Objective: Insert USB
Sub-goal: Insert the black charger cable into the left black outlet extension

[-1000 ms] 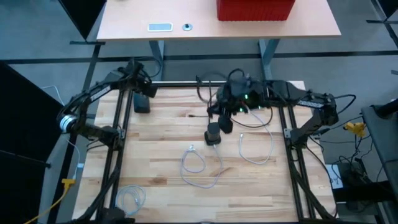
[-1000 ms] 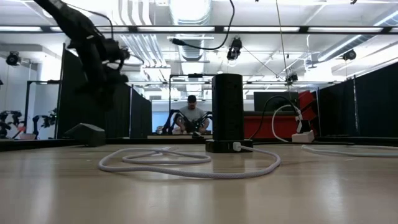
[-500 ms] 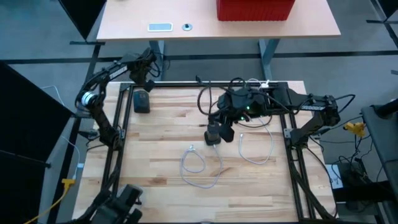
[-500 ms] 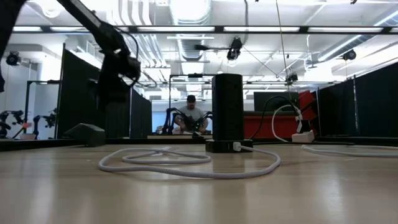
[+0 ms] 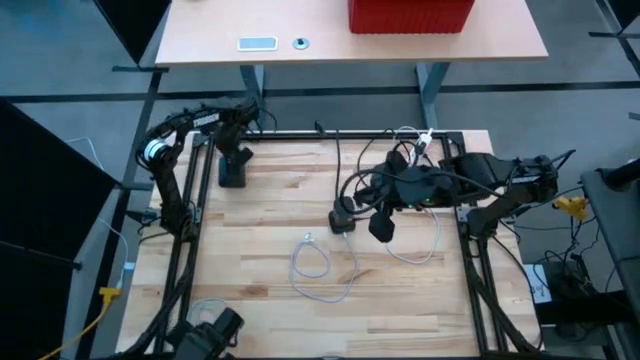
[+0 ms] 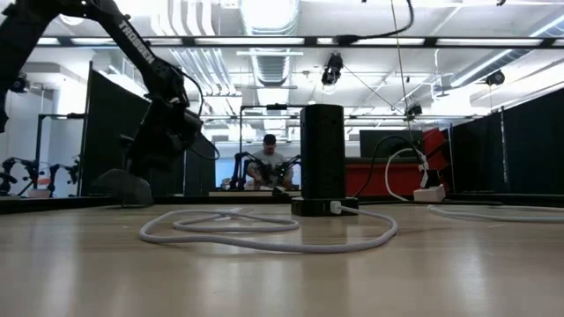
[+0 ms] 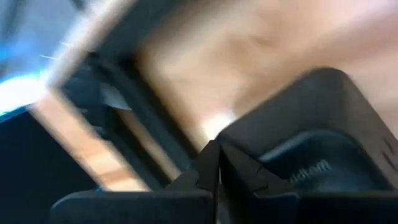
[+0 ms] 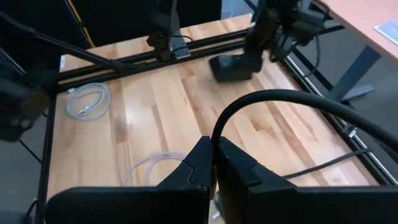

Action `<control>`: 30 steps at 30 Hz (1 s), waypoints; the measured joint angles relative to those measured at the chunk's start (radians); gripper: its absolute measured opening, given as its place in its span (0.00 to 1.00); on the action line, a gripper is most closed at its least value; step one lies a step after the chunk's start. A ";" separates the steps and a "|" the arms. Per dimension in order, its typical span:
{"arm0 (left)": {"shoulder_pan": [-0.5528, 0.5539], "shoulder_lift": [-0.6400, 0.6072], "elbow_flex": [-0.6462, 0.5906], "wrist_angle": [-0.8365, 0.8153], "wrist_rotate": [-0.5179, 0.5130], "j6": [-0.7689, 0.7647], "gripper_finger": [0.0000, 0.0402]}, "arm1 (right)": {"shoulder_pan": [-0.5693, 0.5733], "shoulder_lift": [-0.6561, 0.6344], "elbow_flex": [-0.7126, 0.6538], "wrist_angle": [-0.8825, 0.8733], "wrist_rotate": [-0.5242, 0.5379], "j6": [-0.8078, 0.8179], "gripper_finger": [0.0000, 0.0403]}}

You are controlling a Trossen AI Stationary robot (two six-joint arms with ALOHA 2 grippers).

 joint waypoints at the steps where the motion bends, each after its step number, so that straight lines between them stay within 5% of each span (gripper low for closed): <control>1: -0.022 -0.009 -0.020 0.002 0.030 -0.014 0.00 | 0.002 0.000 0.000 -0.001 0.005 0.000 0.00; 6: -0.196 -0.104 -0.113 0.020 0.232 -0.102 0.00 | 0.002 -0.003 -0.001 -0.019 0.011 -0.021 0.00; 12: -0.404 -0.293 -0.133 -0.007 0.243 -0.213 0.00 | -0.003 -0.005 -0.017 0.030 0.017 -0.114 0.00; 25: -0.569 -0.758 -0.331 -0.207 0.289 -0.523 0.00 | -0.027 -0.001 -0.313 0.528 -0.170 -0.267 0.00; 30: -0.567 -0.774 -0.479 -0.076 0.279 -0.481 0.00 | -0.011 0.033 -0.355 0.615 -0.190 -0.193 0.00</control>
